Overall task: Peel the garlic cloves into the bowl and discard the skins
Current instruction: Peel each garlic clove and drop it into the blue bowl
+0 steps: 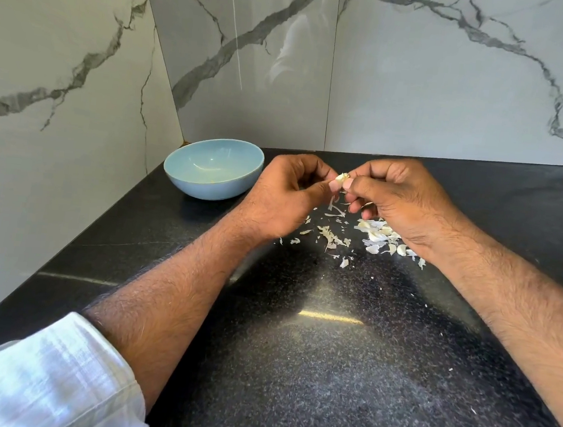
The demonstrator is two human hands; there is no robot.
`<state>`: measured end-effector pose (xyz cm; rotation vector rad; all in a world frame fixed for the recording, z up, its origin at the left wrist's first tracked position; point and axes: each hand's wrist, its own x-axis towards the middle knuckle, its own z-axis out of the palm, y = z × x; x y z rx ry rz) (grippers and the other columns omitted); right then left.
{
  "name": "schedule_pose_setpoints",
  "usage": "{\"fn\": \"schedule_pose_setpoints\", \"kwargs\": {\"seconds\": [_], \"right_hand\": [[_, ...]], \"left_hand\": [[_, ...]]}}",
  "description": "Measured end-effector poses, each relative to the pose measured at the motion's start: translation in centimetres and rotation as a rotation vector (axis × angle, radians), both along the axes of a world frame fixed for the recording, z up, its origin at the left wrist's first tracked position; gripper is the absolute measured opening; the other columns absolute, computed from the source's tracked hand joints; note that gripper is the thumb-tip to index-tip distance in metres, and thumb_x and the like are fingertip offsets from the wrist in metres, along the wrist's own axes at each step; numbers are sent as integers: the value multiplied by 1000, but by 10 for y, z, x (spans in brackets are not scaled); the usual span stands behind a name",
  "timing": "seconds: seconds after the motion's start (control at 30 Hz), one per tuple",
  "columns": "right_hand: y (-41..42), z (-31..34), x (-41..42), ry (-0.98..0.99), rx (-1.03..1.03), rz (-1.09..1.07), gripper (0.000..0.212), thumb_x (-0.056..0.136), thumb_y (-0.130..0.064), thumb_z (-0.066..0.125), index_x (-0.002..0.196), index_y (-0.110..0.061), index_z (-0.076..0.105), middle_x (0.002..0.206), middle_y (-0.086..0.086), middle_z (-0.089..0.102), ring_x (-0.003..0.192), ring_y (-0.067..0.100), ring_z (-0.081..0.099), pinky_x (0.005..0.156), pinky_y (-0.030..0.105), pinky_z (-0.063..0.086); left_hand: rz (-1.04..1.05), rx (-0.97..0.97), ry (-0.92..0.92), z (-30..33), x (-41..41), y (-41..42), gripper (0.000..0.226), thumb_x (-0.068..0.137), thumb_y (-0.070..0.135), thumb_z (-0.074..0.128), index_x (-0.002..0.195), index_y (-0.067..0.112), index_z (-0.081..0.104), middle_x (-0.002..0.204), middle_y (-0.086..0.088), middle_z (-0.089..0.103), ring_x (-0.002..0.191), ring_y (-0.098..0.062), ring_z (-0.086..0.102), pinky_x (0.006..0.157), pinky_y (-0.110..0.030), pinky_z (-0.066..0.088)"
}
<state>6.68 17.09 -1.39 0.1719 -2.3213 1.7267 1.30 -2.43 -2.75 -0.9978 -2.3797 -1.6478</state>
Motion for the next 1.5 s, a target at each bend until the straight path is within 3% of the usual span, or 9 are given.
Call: {"fn": "schedule_pose_setpoints", "kwargs": {"seconds": [0.23,0.6,0.77,0.87,0.97,1.03,1.2,1.37,1.5], "right_hand": [[3,0,-2,23,-34,5,7,94,-7,71,93,-4,77,75,7,73,67,16,65,61,30,49],[0,7,1,-105,-387,162,3,91,0,69,90,-1,72,72,10,63,65,18,56,60,31,42],[5,6,0,-83,-323,118,4,90,-4,73,86,-3,74,70,8,64,63,18,56,60,33,41],[9,6,-1,-60,-258,65,5,90,-6,75,85,-5,75,70,7,65,62,18,56,59,32,41],[9,4,-2,-71,-218,30,6,90,-7,75,84,-5,76,69,6,66,61,17,57,56,31,39],[9,2,-3,-87,-184,13,6,90,-9,76,87,-3,76,70,6,67,61,16,58,56,29,40],[11,0,-5,-96,-108,-29,15,90,-13,76,93,1,76,73,6,70,62,14,60,56,27,42],[10,0,-4,-82,-87,2,12,91,-14,76,93,-3,79,74,6,71,66,15,62,57,28,43],[8,0,-3,-61,-55,44,16,89,-16,78,96,-1,78,76,6,72,67,14,63,57,27,44]], "left_hand": [[-104,29,-125,-1,1,3,14,109,16,60,103,6,68,84,-3,70,82,-18,67,79,-36,57],[-285,254,-459,5,4,2,16,105,16,56,91,9,60,80,-4,59,77,-21,63,71,-35,48],[37,-28,-286,6,4,0,47,114,39,49,72,17,53,61,-1,56,68,-26,65,64,-34,48],[182,-88,-105,1,-3,-6,23,101,27,73,83,18,61,73,-3,72,70,-23,66,65,-38,54],[208,-126,12,1,-2,-5,28,87,-6,65,94,21,69,86,-1,74,68,-23,63,63,-39,58],[223,-153,9,6,5,-3,30,92,0,60,86,24,77,66,0,68,52,-20,51,52,-30,47],[203,-66,-76,7,1,-2,38,104,43,54,88,20,80,89,2,80,88,-25,74,90,-46,61],[4,35,47,4,5,1,13,95,19,81,104,10,81,92,-1,81,82,-15,74,78,-26,60],[-1,40,23,1,-1,0,8,97,16,78,100,8,79,88,-6,79,79,-15,71,77,-33,59]]}}
